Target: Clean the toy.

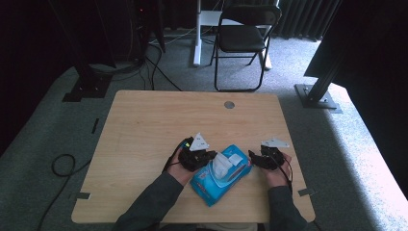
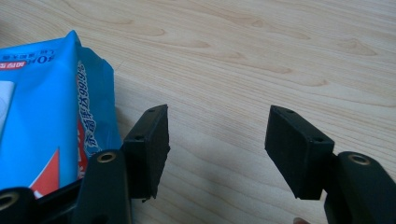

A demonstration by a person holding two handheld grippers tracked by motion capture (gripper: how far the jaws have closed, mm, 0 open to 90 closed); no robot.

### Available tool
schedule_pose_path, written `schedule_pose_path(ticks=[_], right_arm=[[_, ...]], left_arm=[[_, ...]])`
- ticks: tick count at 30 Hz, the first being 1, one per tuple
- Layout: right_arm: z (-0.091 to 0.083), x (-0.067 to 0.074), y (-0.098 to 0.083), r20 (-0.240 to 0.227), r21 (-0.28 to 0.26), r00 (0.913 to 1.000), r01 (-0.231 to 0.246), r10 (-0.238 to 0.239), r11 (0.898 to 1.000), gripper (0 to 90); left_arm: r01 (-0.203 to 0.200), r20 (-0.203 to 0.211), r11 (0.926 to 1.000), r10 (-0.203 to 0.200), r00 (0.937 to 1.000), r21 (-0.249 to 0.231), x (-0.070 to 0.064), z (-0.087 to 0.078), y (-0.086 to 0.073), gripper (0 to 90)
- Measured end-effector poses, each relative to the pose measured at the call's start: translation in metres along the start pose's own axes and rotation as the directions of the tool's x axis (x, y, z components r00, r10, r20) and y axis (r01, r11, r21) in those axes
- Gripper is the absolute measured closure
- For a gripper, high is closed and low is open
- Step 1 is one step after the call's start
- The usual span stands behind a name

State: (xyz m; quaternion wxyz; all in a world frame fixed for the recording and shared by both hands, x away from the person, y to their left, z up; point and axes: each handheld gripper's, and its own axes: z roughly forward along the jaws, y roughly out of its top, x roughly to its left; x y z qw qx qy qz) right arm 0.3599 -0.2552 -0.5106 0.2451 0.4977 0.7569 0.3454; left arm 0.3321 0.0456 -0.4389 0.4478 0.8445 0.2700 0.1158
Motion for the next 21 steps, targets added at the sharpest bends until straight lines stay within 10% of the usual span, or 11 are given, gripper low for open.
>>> schedule_pose_path(ticks=[21], right_arm=[[-0.002,0.000,0.001,-0.028,-0.019,0.9996,-0.003,0.002,1.000,41.3]], left_arm=[[0.058,-0.070,0.9962,-0.063,0.9955,-0.064,0.027,-0.033,-0.007,90.0]])
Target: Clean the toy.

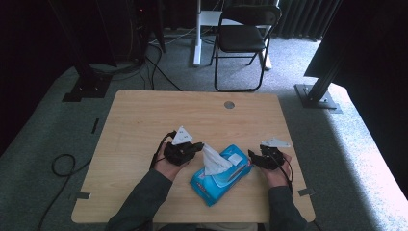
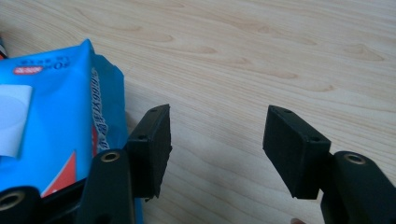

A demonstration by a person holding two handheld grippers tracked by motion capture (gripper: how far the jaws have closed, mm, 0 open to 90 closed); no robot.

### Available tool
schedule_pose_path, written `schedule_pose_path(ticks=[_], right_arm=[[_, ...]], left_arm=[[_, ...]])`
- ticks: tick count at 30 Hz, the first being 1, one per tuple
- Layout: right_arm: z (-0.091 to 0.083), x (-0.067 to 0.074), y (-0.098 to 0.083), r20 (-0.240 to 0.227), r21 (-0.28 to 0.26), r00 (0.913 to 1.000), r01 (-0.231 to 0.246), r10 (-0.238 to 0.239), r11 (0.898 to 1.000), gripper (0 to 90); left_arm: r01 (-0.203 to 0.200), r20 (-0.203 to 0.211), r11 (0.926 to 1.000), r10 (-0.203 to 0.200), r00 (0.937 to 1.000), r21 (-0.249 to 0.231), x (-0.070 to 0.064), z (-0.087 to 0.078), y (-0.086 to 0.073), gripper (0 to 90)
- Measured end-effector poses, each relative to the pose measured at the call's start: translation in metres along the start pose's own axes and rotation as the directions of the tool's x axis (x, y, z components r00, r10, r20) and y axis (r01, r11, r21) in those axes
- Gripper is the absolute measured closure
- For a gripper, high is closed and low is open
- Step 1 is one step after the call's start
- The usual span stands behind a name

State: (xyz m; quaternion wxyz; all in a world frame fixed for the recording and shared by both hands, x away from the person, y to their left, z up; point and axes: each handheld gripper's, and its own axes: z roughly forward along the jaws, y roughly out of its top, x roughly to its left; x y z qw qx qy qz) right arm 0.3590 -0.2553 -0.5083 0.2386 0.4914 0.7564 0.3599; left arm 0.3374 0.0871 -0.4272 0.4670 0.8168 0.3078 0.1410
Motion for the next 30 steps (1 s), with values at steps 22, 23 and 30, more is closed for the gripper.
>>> schedule_pose_path(ticks=[22,23,30], right_arm=[[-0.023,0.017,0.033,-0.047,-0.080,0.9986,0.022,-0.026,0.997,41.0],[-0.025,0.020,0.037,-0.050,-0.086,0.9983,0.025,-0.029,0.996,40.9],[-0.038,0.042,0.060,-0.082,-0.115,0.9940,0.062,-0.072,0.991,43.7]], left_arm=[[0.050,-0.075,0.9977,-0.053,0.9958,-0.046,0.025,-0.028,-0.017,90.0],[0.066,-0.087,0.9961,-0.071,0.9937,-0.060,0.028,-0.031,-0.017,90.0],[0.096,-0.135,0.9929,-0.105,0.9853,-0.070,0.048,-0.053,-0.023,90.0]])
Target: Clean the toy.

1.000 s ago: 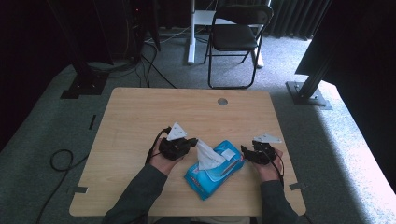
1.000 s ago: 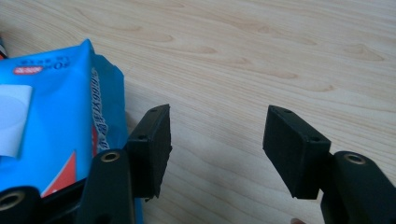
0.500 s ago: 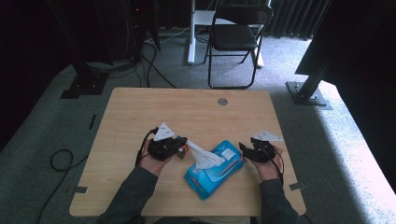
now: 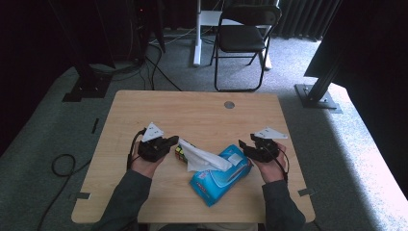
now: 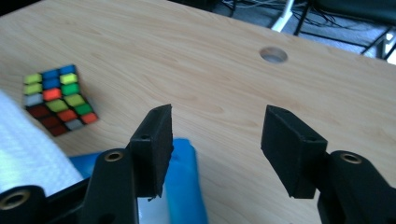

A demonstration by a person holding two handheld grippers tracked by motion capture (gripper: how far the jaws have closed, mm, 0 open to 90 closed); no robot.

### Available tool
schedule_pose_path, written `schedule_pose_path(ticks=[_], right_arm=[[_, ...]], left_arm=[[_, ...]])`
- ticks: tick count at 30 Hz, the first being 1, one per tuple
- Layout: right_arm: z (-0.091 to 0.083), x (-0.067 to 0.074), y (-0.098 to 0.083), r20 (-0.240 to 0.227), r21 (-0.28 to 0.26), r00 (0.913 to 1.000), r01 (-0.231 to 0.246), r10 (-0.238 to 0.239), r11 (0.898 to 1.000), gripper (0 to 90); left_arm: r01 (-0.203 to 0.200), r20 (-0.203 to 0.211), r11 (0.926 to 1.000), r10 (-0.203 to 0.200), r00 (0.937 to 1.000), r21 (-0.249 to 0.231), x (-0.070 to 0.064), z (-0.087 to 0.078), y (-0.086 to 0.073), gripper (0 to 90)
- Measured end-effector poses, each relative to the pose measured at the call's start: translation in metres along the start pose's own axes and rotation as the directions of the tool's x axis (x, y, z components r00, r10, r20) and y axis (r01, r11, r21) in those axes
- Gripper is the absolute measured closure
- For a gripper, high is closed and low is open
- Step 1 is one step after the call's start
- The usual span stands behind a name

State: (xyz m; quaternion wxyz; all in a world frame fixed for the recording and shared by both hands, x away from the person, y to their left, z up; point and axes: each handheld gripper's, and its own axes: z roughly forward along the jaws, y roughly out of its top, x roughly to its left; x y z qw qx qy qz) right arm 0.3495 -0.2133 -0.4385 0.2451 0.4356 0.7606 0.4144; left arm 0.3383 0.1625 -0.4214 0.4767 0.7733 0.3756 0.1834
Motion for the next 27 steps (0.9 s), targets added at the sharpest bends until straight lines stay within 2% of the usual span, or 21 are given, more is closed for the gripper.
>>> schedule_pose_path(ticks=[3,7,13,16,21,27], right_arm=[[-0.003,0.012,0.012,-0.023,-0.007,0.9997,0.012,-0.012,1.000,44.7],[-0.009,0.033,0.028,-0.049,-0.027,0.9974,0.051,-0.052,0.998,44.9],[-0.020,0.064,0.043,-0.087,-0.067,0.9924,0.082,-0.088,0.994,44.0],[-0.022,0.079,0.043,-0.116,-0.066,0.9892,0.081,-0.089,0.994,43.7],[-0.019,0.106,0.035,-0.161,-0.061,0.9795,0.113,-0.121,0.992,45.0],[-0.006,0.134,0.023,-0.184,-0.049,0.9670,0.170,-0.177,0.984,51.3]], left_arm=[[0.014,-0.020,0.9998,-0.015,0.9997,-0.016,0.008,-0.007,-0.001,90.0],[0.029,-0.048,0.9988,-0.031,0.9984,-0.040,0.016,-0.018,0.000,90.0],[0.055,-0.086,0.9938,-0.063,0.9943,-0.097,0.030,-0.041,0.004,90.0],[0.069,-0.105,0.9909,-0.081,0.9911,-0.116,0.036,-0.050,0.002,90.0],[0.096,-0.132,0.9867,-0.113,0.9847,-0.131,0.046,-0.058,-0.003,90.0],[0.110,-0.147,0.9855,-0.129,0.9808,-0.129,0.052,-0.061,-0.007,90.0]])
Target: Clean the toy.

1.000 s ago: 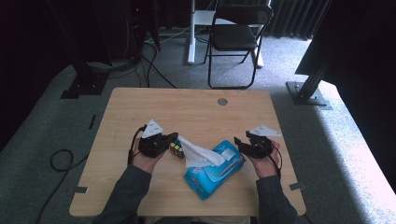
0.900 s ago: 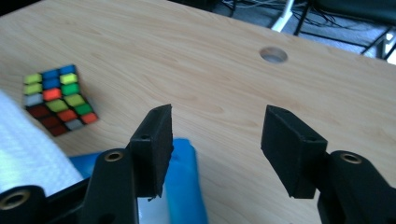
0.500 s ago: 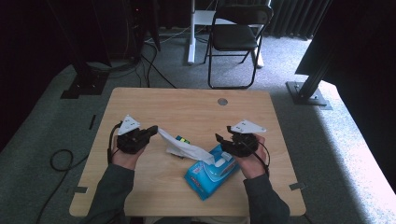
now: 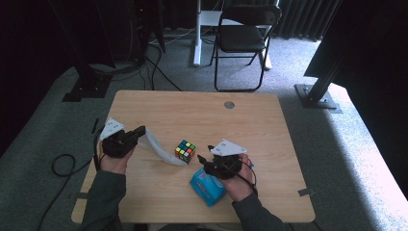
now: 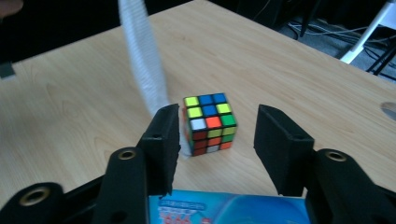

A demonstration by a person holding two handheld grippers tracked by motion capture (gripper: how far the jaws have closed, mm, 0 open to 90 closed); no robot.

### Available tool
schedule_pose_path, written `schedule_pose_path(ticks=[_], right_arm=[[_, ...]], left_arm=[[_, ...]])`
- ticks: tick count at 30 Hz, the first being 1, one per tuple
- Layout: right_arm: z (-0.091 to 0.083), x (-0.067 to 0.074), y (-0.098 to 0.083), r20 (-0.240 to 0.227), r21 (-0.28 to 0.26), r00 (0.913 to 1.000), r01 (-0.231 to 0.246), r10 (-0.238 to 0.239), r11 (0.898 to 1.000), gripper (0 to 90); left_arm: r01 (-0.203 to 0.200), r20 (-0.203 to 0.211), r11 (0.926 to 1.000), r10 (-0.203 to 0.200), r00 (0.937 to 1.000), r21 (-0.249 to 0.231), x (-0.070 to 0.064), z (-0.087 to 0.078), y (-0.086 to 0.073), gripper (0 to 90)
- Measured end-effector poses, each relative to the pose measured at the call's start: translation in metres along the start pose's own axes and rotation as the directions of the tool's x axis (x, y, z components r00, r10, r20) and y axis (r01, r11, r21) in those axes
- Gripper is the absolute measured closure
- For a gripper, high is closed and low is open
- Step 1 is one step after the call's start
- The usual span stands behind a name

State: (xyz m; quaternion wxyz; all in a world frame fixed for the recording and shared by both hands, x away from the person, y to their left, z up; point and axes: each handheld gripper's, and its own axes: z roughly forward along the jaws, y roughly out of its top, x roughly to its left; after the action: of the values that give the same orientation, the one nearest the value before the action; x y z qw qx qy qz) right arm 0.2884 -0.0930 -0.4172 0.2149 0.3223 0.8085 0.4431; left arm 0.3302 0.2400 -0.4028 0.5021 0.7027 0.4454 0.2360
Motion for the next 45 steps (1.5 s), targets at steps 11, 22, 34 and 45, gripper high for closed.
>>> schedule_pose_path(ticks=[11,22,34,45], right_arm=[[0.029,0.046,-0.023,-0.037,0.014,0.9983,0.045,-0.044,0.999,63.5],[0.059,0.075,-0.049,0.006,0.074,0.9923,0.123,-0.123,0.990,62.6],[0.081,0.094,-0.065,-0.038,0.127,0.9934,0.112,-0.108,0.986,56.8],[0.099,0.096,-0.063,0.060,0.069,0.9977,0.028,-0.033,0.997,55.3]], left_arm=[[-0.001,0.014,0.9999,0.001,0.9999,0.017,-0.003,0.010,-0.003,90.0],[-0.014,0.035,0.9993,0.013,0.9993,0.034,-0.009,0.022,-0.002,89.8],[-0.021,0.053,0.9988,0.018,0.9984,0.044,-0.013,0.028,-0.001,89.8],[-0.022,0.073,0.9986,0.019,0.9972,0.049,-0.019,0.035,0.000,89.6]])
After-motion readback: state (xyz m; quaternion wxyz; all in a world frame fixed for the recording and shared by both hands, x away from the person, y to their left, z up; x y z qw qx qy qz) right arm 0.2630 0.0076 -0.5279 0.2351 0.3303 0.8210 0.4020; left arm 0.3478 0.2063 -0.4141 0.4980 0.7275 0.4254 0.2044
